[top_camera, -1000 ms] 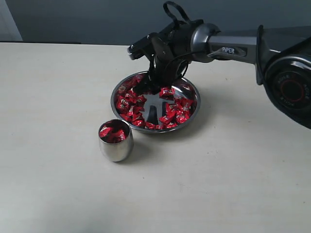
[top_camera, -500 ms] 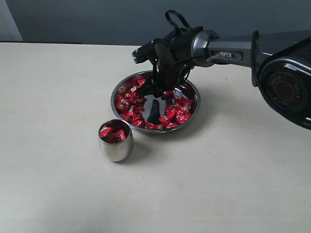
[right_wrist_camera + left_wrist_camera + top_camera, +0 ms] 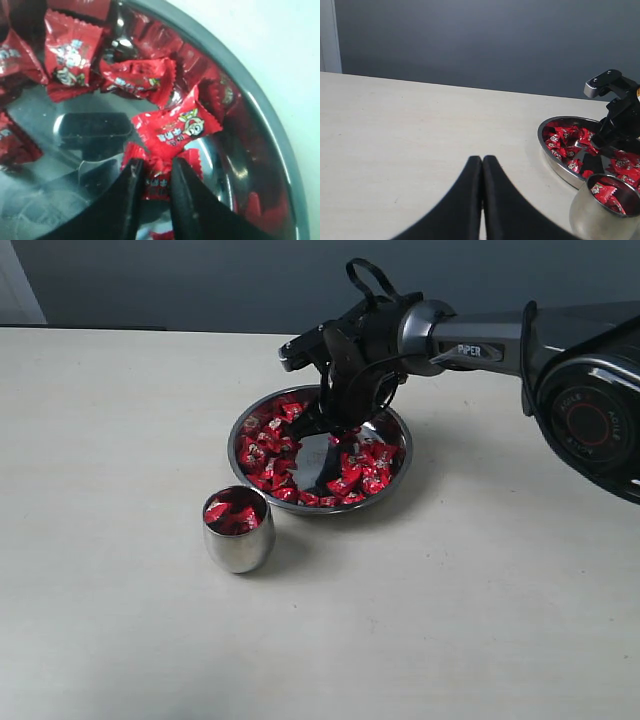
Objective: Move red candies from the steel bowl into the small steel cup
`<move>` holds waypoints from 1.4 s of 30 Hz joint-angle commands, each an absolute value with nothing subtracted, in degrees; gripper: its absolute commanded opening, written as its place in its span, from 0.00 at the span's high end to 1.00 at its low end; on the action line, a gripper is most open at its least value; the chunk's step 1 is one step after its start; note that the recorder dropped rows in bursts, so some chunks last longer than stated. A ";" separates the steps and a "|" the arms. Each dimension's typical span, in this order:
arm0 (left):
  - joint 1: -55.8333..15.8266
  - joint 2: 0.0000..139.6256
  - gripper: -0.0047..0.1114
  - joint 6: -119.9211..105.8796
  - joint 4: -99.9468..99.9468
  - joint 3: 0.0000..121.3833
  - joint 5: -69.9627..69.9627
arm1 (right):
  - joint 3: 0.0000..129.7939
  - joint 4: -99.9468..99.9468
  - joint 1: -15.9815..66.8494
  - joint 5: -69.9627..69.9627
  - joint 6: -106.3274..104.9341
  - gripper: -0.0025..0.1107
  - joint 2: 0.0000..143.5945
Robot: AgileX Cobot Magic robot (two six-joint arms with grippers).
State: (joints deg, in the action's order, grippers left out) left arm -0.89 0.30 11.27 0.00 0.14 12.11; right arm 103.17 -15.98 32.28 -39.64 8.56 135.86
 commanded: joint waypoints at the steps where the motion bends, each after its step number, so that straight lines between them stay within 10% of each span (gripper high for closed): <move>1: -1.25 0.00 0.96 11.45 0.00 0.00 11.90 | 103.16 -15.94 31.97 -40.64 8.83 0.81 136.09; 10: -1.25 0.00 0.96 11.45 0.00 0.00 11.90 | 103.16 -15.80 31.97 -42.41 9.10 0.98 138.57; 37: -1.25 0.00 0.96 11.45 0.00 0.00 11.80 | 103.16 -10.96 33.18 -43.18 4.76 0.98 129.38; 42: -1.25 0.00 0.96 11.45 0.00 0.00 11.80 | 103.16 -11.26 32.49 -42.81 4.76 0.78 131.33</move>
State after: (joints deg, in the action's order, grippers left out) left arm -0.89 0.30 11.27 0.00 0.14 12.11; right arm 103.38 -11.00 33.09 -42.96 5.32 130.53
